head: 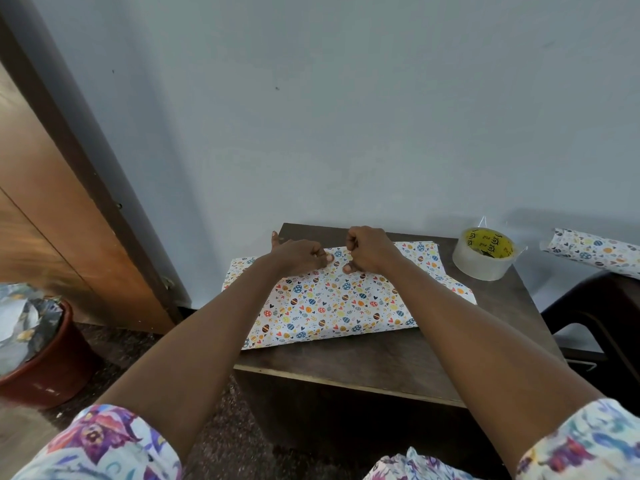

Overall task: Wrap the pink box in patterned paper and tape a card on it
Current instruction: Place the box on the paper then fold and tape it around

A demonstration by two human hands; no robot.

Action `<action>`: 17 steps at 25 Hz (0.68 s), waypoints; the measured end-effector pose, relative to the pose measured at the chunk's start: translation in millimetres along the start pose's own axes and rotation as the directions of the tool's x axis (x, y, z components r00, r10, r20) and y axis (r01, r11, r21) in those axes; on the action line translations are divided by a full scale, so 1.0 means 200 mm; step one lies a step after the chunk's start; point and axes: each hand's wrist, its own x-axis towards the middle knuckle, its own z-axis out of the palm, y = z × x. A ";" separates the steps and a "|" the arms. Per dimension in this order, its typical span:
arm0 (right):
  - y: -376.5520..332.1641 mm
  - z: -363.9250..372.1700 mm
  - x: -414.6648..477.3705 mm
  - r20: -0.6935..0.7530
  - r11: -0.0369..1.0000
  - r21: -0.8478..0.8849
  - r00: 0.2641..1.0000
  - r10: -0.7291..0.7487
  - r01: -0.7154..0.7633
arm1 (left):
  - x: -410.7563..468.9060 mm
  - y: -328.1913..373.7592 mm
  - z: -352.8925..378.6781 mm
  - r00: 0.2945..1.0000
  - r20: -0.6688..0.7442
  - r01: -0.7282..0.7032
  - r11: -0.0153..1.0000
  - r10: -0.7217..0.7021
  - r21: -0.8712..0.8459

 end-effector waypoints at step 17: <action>0.15 0.07 -0.26 -0.026 0.905 -0.055 0.906 -0.423 0.421 | 0.03 0.08 0.09 0.974 -0.181 0.132 0.990 -0.138 -0.049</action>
